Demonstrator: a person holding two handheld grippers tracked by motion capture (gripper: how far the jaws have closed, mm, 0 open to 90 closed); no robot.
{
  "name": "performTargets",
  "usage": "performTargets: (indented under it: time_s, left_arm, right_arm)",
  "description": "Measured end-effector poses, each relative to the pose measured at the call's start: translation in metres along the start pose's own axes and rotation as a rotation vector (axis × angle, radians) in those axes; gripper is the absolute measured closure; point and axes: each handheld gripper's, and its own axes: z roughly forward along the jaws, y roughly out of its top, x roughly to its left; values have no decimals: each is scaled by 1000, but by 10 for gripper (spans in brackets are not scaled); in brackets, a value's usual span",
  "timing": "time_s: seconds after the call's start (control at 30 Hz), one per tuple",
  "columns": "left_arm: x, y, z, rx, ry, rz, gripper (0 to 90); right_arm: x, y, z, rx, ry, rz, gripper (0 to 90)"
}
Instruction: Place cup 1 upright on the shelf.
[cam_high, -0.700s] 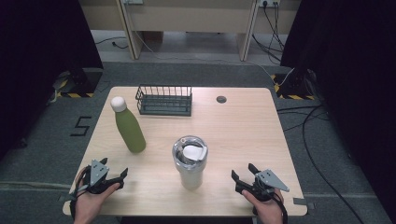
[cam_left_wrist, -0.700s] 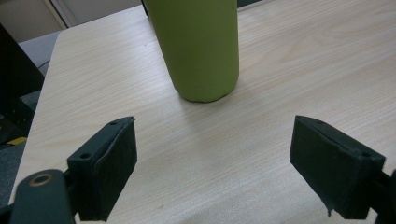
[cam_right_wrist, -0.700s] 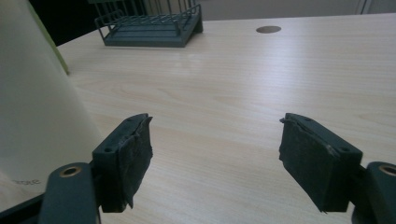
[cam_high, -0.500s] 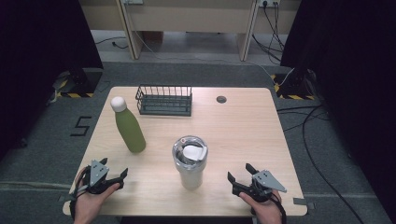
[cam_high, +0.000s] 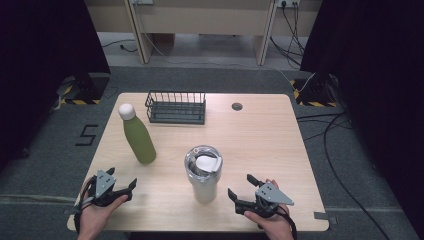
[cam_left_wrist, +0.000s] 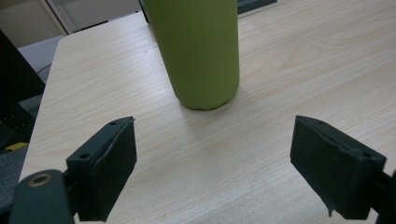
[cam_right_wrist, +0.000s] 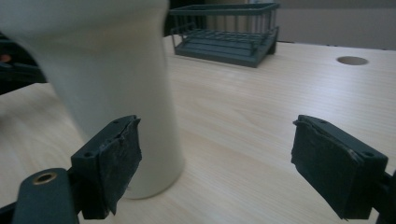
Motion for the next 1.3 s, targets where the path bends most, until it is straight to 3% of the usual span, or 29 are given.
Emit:
performTargets:
  time_s: [0.03,0.07,0.47,0.8,1.3]
  left_arm:
    - [0,0,0,0,0,0,140]
    - [1,0,0,-3,0,0,140]
    - [2,1,-1,-6,8,-1,140]
    - [2,1,0,-3,3,3,141]
    - [1,0,1,3,-9,9,140]
  right_arm:
    - [0,0,0,0,0,0,158]
    - [7,1,4,2,35,-5,157]
    - [33,9,27,2,131,-68,112]
    - [46,15,48,-1,144,-105,83]
    - [52,20,77,-5,163,-130,68]
